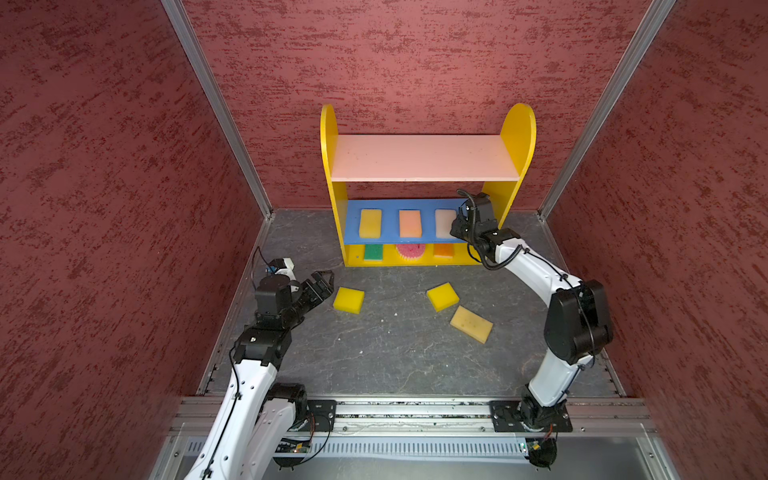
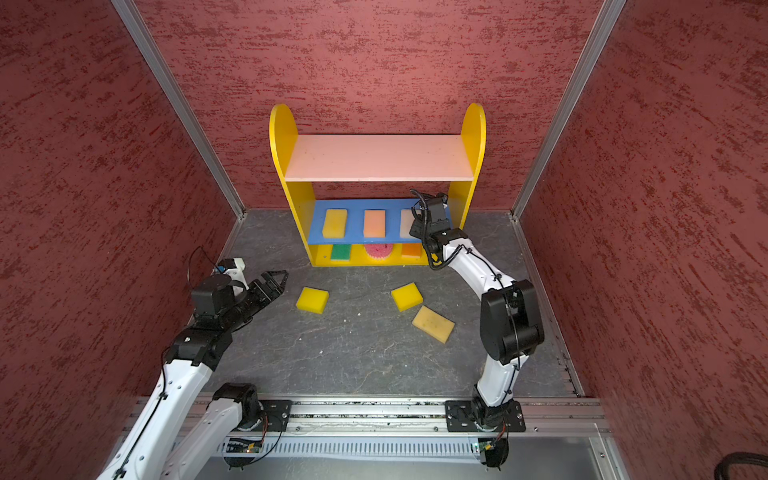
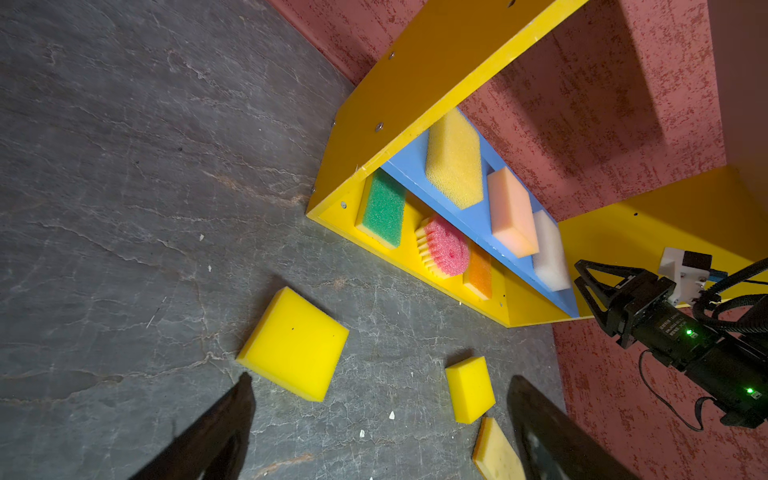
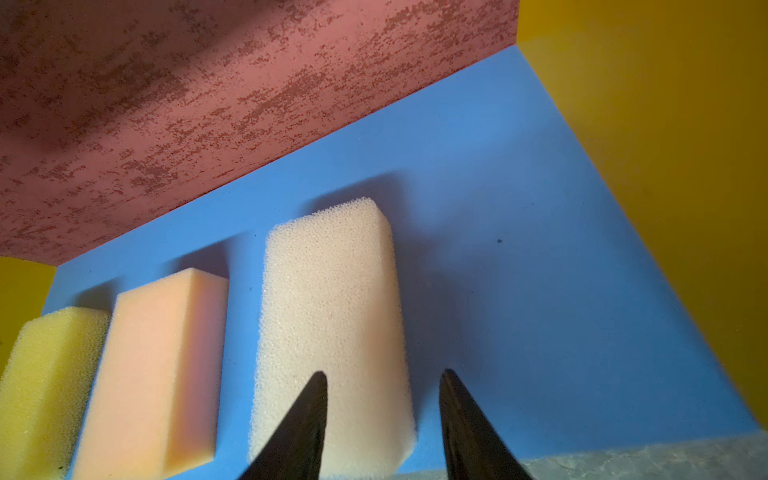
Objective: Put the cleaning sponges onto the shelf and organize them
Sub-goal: 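Open the right gripper and release the white sponge upright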
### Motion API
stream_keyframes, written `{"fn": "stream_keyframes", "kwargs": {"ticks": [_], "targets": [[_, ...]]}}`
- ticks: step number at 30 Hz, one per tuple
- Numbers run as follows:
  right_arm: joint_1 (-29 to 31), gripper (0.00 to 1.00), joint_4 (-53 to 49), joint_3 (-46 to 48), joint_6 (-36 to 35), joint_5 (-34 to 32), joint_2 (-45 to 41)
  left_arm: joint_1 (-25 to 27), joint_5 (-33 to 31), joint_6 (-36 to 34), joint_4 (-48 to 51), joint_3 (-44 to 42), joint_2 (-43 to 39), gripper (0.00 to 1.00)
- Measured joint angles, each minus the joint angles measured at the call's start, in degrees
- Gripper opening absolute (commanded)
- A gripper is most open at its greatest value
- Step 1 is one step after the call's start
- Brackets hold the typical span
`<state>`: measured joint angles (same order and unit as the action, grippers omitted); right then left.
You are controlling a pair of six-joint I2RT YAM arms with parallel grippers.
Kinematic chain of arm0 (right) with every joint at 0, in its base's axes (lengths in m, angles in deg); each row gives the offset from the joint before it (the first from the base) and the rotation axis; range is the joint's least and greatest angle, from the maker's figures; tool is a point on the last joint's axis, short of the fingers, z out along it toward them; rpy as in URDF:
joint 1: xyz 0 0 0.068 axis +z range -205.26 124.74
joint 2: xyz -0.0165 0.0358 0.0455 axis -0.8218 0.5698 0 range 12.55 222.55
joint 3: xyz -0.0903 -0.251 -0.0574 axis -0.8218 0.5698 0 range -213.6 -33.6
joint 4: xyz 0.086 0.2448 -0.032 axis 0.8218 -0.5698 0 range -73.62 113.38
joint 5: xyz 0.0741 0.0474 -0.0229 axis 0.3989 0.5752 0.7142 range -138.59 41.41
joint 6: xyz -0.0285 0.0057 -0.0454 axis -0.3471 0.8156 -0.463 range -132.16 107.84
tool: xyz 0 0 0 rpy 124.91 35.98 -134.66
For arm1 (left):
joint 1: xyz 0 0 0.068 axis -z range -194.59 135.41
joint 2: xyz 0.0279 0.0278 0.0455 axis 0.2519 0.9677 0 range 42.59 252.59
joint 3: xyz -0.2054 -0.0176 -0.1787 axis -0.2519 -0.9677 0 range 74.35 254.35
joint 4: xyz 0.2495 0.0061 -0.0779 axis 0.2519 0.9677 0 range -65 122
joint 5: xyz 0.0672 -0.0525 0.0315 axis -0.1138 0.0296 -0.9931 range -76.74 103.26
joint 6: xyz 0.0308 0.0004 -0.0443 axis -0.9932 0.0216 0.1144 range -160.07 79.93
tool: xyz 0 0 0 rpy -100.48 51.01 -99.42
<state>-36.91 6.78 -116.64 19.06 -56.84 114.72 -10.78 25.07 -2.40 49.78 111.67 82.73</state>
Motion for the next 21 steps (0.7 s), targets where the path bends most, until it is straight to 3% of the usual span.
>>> {"fn": "stream_keyframes", "kwargs": {"ticks": [7, 10, 18, 21], "targets": [[0.2, 0.46, -0.8, -1.0, -1.7, 0.0, 1.1, 0.0, 0.3, 0.5, 0.0, 0.2, 1.3, 0.94], [0.2, 0.34, -0.8, -2.6, -2.4, 0.0, 3.1, 0.0, 0.3, 0.5, 0.1, 0.2, 1.3, 0.94], [0.0, 0.24, -1.0, -3.9, -3.5, 0.1, 4.5, 0.0, 0.1, 0.5, 0.5, 0.2, 0.4, 0.94], [-0.2, 0.10, -1.4, -4.5, -4.6, 0.1, 4.6, 0.0, 0.1, 0.5, 0.5, 0.2, 0.8, 0.94]]}}
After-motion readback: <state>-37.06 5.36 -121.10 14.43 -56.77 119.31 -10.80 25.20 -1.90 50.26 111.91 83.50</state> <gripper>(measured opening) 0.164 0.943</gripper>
